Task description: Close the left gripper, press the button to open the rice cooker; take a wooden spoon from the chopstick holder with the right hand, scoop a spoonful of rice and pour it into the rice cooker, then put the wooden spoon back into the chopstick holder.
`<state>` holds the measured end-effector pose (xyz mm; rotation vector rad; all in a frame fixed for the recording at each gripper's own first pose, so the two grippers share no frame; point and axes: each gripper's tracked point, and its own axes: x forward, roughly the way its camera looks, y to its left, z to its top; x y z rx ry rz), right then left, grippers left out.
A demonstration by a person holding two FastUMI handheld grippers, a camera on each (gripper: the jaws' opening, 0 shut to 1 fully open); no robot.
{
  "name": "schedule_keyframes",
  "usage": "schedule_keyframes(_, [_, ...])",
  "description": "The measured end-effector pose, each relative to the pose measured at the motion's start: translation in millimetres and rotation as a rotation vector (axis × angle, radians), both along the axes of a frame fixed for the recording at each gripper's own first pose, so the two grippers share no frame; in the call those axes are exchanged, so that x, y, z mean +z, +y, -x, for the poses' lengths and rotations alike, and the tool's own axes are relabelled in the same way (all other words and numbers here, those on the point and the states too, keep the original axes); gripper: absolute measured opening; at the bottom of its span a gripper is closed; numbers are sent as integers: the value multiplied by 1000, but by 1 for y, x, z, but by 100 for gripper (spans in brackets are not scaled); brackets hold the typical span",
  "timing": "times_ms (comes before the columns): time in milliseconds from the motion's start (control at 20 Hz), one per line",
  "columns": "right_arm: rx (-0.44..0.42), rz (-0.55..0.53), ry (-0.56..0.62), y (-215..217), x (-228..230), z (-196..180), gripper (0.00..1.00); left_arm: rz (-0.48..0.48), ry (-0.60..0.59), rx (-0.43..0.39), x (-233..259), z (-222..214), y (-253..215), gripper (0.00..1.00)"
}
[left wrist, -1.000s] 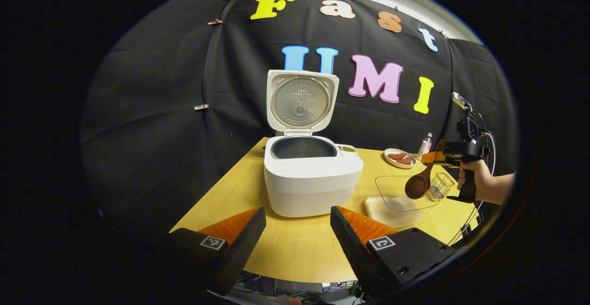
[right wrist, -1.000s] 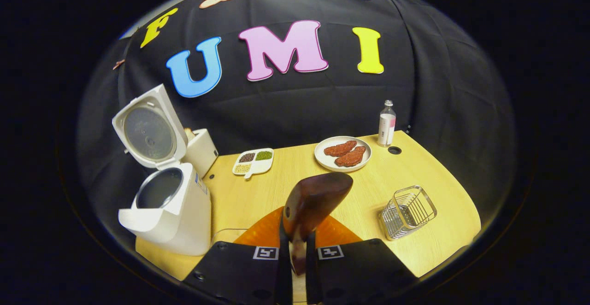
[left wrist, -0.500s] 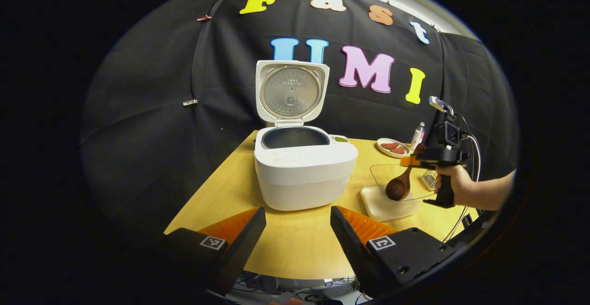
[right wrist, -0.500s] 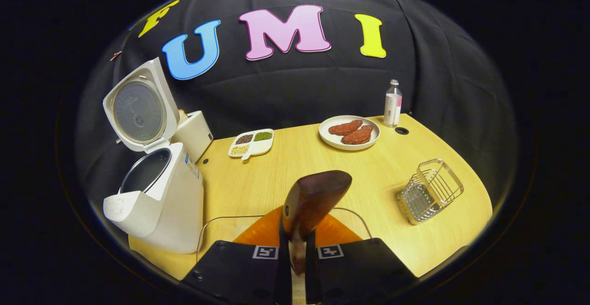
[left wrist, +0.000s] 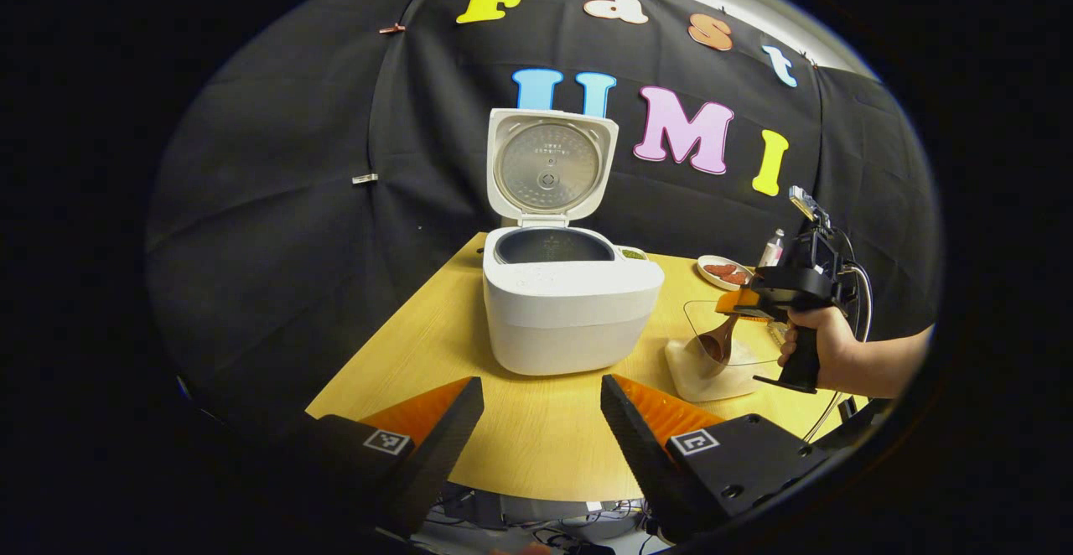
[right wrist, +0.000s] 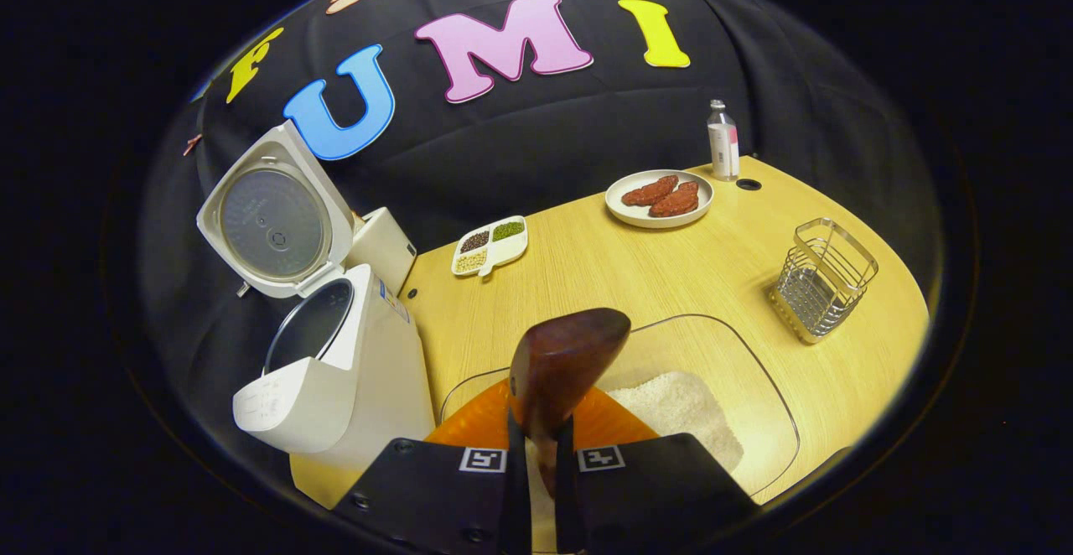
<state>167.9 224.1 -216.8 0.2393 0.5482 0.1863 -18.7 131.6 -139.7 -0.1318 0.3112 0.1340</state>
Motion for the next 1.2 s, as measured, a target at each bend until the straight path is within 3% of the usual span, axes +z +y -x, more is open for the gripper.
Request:
schedule_keyframes(200, [-25,-122,65,5,-1,7,16,18,4,17,-2,4,0,97])
schedule_keyframes(450, [-51,-193,102,-4,3,10,16,9,1,14,1,9,-5,97])
schedule_keyframes(650, [-118,-323,146,-24,14,11,16,1,-5,1,3,8,-11,97])
schedule_keyframes(850, [-181,-370,147,-55,25,11,16,4,-12,-14,5,3,-17,97])
schedule_keyframes(1200, [-280,-544,194,-88,65,12,16,-26,-3,-50,4,-3,-29,97])
